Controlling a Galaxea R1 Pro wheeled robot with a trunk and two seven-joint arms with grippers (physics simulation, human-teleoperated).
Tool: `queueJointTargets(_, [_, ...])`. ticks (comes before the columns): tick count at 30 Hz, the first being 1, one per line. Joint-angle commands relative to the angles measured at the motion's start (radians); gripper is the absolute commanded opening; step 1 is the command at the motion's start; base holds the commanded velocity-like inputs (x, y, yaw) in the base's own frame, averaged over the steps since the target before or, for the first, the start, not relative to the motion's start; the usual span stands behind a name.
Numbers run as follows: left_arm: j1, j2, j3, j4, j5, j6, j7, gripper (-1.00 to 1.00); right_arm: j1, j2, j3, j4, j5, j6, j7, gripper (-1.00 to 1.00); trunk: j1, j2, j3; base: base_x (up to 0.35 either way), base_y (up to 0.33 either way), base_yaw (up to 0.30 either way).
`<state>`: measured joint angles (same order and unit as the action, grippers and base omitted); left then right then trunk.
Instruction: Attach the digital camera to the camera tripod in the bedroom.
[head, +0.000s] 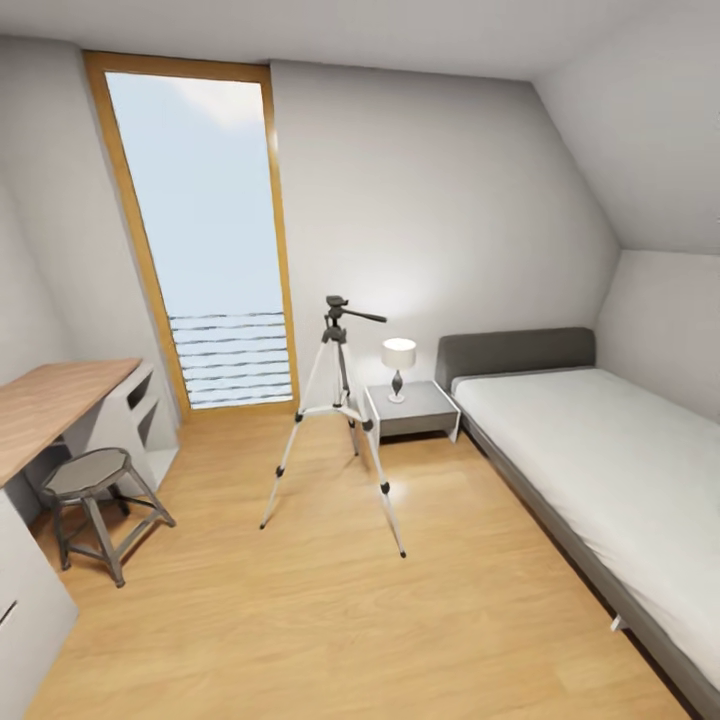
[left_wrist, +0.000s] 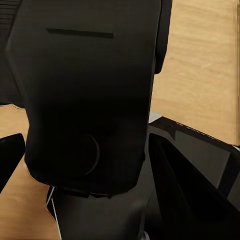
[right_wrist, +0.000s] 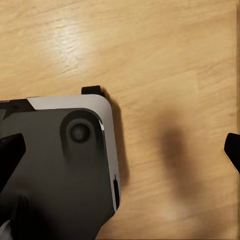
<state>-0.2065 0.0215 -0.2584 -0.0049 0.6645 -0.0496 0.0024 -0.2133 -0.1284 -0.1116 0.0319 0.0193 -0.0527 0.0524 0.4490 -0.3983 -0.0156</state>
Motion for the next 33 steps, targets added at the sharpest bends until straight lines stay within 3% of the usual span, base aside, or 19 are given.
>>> queueJointTargets(1, [-0.001, 0.0, -0.009, 0.0, 0.006, -0.003, -0.001, -1.0, -0.001, 0.0, -0.008, 0.003, 0.002, -0.006, 0.004, 1.0, 0.001, -0.002, -0.002, 0.247, -0.191, -0.005])
queueJointTargets(33, [-0.001, 0.001, -0.009, 0.0, 0.007, -0.001, -0.001, -1.0, -0.001, 0.001, -0.007, 0.003, 0.002, -0.004, 0.003, 1.0, 0.001, -0.002, -0.002, 0.266, -0.181, -0.001])
